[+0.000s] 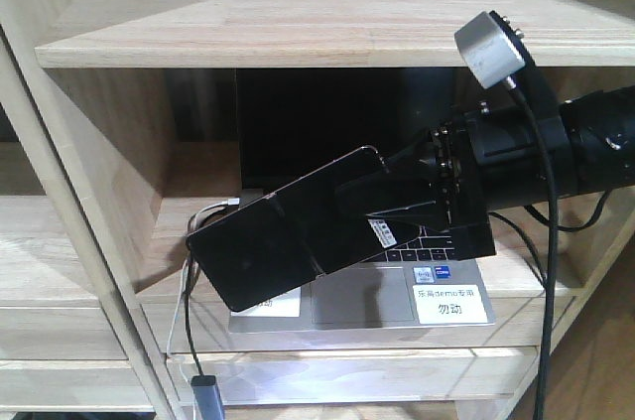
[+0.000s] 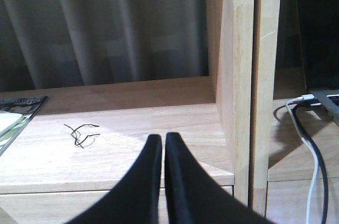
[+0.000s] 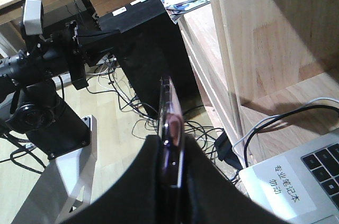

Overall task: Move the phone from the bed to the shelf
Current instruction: 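Hold the phone while the base drives up to the wooden shelf unit, then raise the right gripper and lower the phone onto the upper shelf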

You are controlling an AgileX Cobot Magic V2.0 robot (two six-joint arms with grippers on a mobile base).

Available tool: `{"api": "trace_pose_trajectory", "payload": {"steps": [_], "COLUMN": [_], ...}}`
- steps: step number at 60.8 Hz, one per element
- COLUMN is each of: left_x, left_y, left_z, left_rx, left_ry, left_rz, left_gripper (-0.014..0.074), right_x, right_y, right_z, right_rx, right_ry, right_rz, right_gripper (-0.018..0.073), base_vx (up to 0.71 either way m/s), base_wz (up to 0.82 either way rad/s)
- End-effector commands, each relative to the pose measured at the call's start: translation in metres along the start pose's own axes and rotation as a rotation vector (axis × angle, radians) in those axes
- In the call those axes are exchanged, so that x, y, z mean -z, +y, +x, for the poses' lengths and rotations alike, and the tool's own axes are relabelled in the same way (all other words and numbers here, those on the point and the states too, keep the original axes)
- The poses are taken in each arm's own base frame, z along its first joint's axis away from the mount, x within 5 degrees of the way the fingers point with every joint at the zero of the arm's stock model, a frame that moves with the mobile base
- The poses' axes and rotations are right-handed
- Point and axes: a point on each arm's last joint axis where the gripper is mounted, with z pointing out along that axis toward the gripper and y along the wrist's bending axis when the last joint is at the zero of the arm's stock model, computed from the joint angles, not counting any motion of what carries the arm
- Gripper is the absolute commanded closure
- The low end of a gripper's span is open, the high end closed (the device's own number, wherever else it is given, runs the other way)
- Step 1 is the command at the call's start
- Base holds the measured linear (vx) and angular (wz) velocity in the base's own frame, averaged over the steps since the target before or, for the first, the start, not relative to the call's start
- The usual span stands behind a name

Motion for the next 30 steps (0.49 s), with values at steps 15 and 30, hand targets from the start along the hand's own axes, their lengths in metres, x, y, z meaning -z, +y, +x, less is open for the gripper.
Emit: {"api": "trace_pose_trajectory", "payload": {"steps": [15, 30], "left_x": [0.003, 0.003], "left_y": [0.002, 0.002], "left_z": [-0.014, -0.014], "left_rx": [0.015, 0.015], "left_ry": [-0.101, -0.101], "left_rz": [-0.014, -0.014], "left_gripper": [0.0595, 0.0595], "right_x": [0.021, 0.049], "right_y": [0.032, 0.064], "right_z": [-0.043, -0.090], "right_rx": [0.046, 0.220], "right_ry": [-0.175, -0.271], "right_rz": [-0.086, -0.022], "right_gripper": [0.0561, 0.0561], "base_vx": [0.00, 0.00], "base_wz": [0.00, 0.00]}}
